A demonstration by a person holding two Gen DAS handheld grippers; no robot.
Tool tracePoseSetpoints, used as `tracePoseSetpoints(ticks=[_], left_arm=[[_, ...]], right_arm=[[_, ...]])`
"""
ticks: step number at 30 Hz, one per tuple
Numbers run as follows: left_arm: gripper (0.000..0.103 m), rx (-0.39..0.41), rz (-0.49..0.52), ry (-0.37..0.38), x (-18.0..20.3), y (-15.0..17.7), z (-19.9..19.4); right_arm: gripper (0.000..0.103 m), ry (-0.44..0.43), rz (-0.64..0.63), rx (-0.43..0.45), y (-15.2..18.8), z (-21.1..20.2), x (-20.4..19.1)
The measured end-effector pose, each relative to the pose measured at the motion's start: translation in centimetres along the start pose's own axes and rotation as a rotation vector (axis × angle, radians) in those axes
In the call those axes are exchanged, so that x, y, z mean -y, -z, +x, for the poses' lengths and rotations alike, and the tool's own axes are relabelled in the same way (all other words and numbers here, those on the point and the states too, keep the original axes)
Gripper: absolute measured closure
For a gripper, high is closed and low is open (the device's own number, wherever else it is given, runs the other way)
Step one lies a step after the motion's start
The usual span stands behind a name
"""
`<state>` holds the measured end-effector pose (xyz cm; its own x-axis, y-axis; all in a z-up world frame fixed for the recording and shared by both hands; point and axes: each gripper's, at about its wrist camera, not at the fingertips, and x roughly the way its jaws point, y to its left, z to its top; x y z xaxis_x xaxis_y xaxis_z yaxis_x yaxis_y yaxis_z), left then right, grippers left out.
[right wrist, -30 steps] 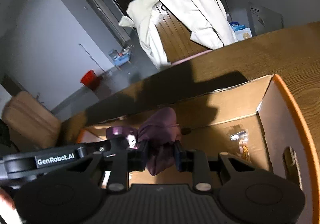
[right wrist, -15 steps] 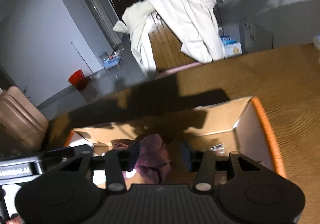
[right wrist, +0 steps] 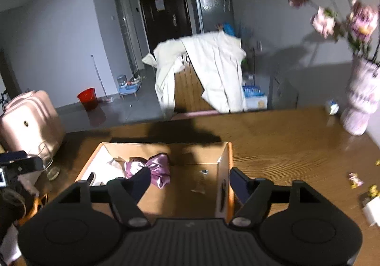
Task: Organize soft objects
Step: 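Lift the purple bundle with the left tool into the box and release, then withdraw the left tool from the box toward the blue handkerchief pack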
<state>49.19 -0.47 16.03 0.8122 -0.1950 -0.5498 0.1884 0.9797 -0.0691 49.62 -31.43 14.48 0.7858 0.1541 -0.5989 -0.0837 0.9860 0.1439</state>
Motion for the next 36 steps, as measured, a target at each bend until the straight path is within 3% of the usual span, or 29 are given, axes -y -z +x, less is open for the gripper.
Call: tracePoseSetpoints(ticks=[9,16,24,29,36], left_arm=[[0.0,0.14,0.023,-0.09,0.7,5.1,-8.7],[0.0,0.195,0.052,-0.088,2.6,10.7,-13.9],[0.0,0.235,0.093,-0.063,4.9,18.4,-18.0],[0.0,0.237,0.045,-0.037,5.2,22.1,-19.4],[0.0,0.209,-0.013,-0.057,4.9,26.9,-20.4]], right_arm=[[0.023,-0.031,-0.093,0.073,4.8,-7.5,-1.8],[0.017,-0.078,-0.123,0.152,10.2,-12.5,-3.2],[0.013,-0.078,-0.169,0.235,17.6,-17.3,-4.8],[0.012,-0.071,-0.188,0.259,22.5,-19.2,-6.0],[0.012,-0.061,-0.167,0.249,29.2,-20.0,-6.8]])
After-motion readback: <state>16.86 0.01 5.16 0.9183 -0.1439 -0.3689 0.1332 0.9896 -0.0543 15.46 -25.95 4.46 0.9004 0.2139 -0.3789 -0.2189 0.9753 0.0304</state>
